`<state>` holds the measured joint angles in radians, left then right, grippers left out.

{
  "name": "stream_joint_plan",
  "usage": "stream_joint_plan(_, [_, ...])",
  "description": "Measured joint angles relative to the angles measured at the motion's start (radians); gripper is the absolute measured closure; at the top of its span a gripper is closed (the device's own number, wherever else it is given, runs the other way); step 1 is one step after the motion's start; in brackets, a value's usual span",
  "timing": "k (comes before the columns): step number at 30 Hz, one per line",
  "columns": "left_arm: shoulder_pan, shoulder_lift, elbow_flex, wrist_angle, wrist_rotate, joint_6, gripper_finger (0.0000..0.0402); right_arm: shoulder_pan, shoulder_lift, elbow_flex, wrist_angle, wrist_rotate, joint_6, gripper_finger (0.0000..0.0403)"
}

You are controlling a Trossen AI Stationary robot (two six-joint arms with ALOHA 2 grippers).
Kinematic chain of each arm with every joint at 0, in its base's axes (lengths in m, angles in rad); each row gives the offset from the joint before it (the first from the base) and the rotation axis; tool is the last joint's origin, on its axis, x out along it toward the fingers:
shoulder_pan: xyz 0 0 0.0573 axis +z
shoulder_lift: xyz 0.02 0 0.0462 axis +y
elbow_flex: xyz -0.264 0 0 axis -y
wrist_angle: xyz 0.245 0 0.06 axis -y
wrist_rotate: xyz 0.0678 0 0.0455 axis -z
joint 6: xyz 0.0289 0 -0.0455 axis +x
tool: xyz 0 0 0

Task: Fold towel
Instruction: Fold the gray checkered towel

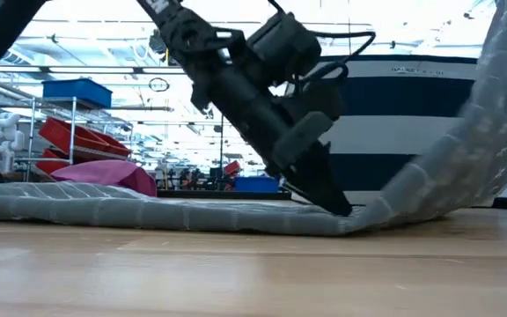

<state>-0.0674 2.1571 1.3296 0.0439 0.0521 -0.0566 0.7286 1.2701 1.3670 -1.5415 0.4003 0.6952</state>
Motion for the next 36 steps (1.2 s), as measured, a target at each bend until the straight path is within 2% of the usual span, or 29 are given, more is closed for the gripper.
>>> stream_joint_plan(3, [0.020,0.025,0.000,0.078,0.046,-0.017,0.0282,0.000,0.000,0.000,0.002,-0.011,0.000,0.0403])
stream_joint_plan(12, [0.056,0.032,-0.003,0.343,0.071,-0.014,0.0282,0.000,0.000,0.000,0.006,0.010,-0.015,0.0403])
stream_joint_plan(18, [0.063,0.008,-0.004,0.353,0.066,0.021,0.0282,-0.001,0.000,0.000,0.007,0.012,-0.016,0.0403])
stream_joint_plan(27, [0.026,-0.125,-0.002,0.374,0.096,0.018,0.0282,-0.014,0.000,0.000,0.010,0.021,-0.050,0.0403])
stream_joint_plan(31, [-0.025,-0.161,-0.002,0.394,0.026,0.017,0.0282,-0.046,0.005,0.000,0.020,0.024,-0.082,0.0403])
stream_joint_plan(33, [-0.049,-0.161,-0.002,0.447,-0.018,0.017,0.0282,-0.066,0.014,0.000,0.036,0.025,-0.115,0.0403])
stream_joint_plan(36, [-0.076,-0.163,-0.002,0.541,-0.030,0.000,0.0282,-0.104,0.034,0.000,0.069,0.041,-0.177,0.0403])
